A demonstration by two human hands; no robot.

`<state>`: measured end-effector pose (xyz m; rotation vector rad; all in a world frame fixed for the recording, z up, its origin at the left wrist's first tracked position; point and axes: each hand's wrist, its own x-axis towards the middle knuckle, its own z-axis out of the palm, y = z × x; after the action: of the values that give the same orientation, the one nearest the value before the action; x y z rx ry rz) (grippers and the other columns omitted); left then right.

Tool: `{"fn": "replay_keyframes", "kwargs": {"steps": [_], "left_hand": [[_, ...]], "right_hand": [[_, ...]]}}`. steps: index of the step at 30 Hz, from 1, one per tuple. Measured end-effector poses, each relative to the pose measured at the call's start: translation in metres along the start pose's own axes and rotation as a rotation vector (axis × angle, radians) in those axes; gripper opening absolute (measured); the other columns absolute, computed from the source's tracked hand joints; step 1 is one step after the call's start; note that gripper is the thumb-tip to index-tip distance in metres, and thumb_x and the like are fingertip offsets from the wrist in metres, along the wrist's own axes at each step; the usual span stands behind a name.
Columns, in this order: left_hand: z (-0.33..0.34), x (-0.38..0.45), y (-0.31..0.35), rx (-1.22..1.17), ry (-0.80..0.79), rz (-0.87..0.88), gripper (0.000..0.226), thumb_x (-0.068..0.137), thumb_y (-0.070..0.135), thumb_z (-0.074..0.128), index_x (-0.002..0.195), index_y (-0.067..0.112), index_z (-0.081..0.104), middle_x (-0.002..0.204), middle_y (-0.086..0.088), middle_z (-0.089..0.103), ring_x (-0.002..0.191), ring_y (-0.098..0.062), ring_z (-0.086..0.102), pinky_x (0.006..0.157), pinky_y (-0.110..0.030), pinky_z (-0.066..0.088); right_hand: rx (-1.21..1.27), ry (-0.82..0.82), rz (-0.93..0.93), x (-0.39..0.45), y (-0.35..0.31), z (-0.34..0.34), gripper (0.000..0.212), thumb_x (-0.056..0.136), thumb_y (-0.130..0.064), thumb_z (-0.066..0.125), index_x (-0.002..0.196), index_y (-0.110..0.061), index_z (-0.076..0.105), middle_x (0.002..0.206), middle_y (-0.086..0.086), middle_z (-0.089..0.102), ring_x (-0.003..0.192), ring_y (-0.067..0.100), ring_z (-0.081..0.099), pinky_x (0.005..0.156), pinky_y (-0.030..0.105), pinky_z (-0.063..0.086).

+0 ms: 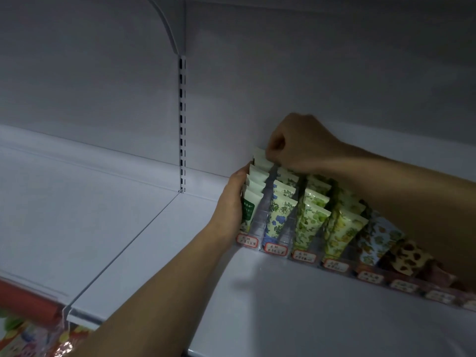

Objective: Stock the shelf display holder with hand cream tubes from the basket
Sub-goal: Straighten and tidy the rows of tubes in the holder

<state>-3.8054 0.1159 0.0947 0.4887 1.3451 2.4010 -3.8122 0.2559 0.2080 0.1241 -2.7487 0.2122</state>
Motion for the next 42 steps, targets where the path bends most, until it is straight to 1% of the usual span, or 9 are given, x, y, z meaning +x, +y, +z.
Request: {"fn": "replay_keyframes", "kwargs": {"steps": [2, 5, 10, 16, 22, 29, 34, 39, 42], "left_hand": [[-0.001, 0.001, 0.0, 0.029, 0.017, 0.006, 0.052, 0.103, 0.034, 0.035, 0.127, -0.003, 0.062, 0.105, -0.019, 0.072, 0.086, -0.024, 0.072, 0.071, -0.026, 0.059], [-0.001, 0.003, 0.0, 0.044, 0.033, 0.024, 0.052, 0.103, 0.035, 0.036, 0.131, -0.001, 0.06, 0.114, -0.022, 0.07, 0.095, -0.027, 0.069, 0.081, -0.031, 0.058], [-0.005, 0.007, -0.004, 0.036, 0.001, 0.018, 0.045, 0.104, 0.033, 0.035, 0.121, 0.006, 0.067, 0.102, -0.013, 0.074, 0.089, -0.024, 0.072, 0.078, -0.029, 0.06], [-0.009, 0.007, -0.006, 0.085, -0.027, 0.051, 0.042, 0.105, 0.028, 0.031, 0.111, 0.005, 0.066, 0.087, -0.008, 0.075, 0.077, -0.017, 0.072, 0.065, -0.022, 0.057], [-0.008, 0.004, -0.004, 0.093, 0.019, 0.005, 0.051, 0.103, 0.034, 0.036, 0.13, -0.003, 0.06, 0.107, -0.017, 0.072, 0.095, -0.028, 0.069, 0.083, -0.034, 0.057], [-0.009, 0.003, -0.007, 0.071, -0.039, -0.002, 0.052, 0.104, 0.035, 0.035, 0.133, -0.001, 0.058, 0.101, -0.015, 0.074, 0.085, -0.023, 0.073, 0.069, -0.027, 0.06], [-0.01, 0.008, -0.011, 0.117, 0.011, -0.002, 0.053, 0.102, 0.044, 0.038, 0.132, 0.008, 0.061, 0.12, -0.018, 0.072, 0.109, -0.033, 0.07, 0.094, -0.042, 0.056], [-0.01, 0.014, -0.014, 0.054, 0.041, -0.034, 0.051, 0.1, 0.044, 0.043, 0.134, 0.009, 0.061, 0.121, -0.021, 0.07, 0.108, -0.033, 0.07, 0.088, -0.039, 0.057], [-0.011, 0.017, -0.019, 0.005, 0.02, -0.055, 0.053, 0.099, 0.047, 0.045, 0.135, 0.012, 0.061, 0.125, -0.02, 0.069, 0.118, -0.038, 0.065, 0.104, -0.049, 0.05]], "right_hand": [[0.041, 0.126, -0.034, 0.007, 0.004, -0.007, 0.013, 0.091, -0.019, 0.069, 0.091, -0.011, 0.079, 0.093, 0.002, 0.077, 0.079, 0.012, 0.07, 0.084, 0.031, 0.058], [0.036, 0.09, -0.076, 0.016, 0.003, 0.0, 0.016, 0.09, -0.023, 0.071, 0.094, -0.011, 0.08, 0.095, 0.002, 0.078, 0.079, 0.012, 0.071, 0.085, 0.03, 0.057], [0.019, 0.04, -0.055, 0.025, 0.003, 0.021, 0.019, 0.085, -0.014, 0.077, 0.103, -0.011, 0.078, 0.105, 0.003, 0.076, 0.088, 0.012, 0.069, 0.088, 0.027, 0.055], [0.008, 0.012, -0.035, 0.026, 0.01, 0.02, 0.02, 0.082, -0.014, 0.08, 0.102, -0.011, 0.078, 0.104, 0.004, 0.076, 0.09, 0.017, 0.07, 0.089, 0.035, 0.058], [-0.014, -0.018, -0.028, 0.028, 0.009, 0.016, 0.017, 0.081, -0.013, 0.081, 0.097, -0.01, 0.079, 0.1, 0.004, 0.076, 0.086, 0.017, 0.07, 0.088, 0.035, 0.059], [-0.013, 0.023, -0.031, 0.025, 0.013, 0.022, 0.018, 0.085, -0.015, 0.078, 0.103, -0.011, 0.077, 0.104, 0.007, 0.075, 0.089, 0.019, 0.069, 0.088, 0.036, 0.058], [0.081, 0.145, -0.094, 0.008, 0.021, 0.02, 0.016, 0.093, -0.024, 0.07, 0.103, -0.014, 0.078, 0.101, 0.0, 0.076, 0.085, 0.01, 0.067, 0.086, 0.025, 0.052], [0.12, 0.113, -0.113, -0.005, 0.019, 0.014, 0.016, 0.089, -0.03, 0.074, 0.096, -0.018, 0.08, 0.095, -0.005, 0.076, 0.08, 0.004, 0.068, 0.08, 0.021, 0.051], [0.103, 0.107, -0.111, -0.004, 0.014, 0.014, 0.017, 0.088, -0.034, 0.075, 0.094, -0.019, 0.081, 0.091, -0.008, 0.075, 0.077, 0.003, 0.067, 0.078, 0.024, 0.054]]}}
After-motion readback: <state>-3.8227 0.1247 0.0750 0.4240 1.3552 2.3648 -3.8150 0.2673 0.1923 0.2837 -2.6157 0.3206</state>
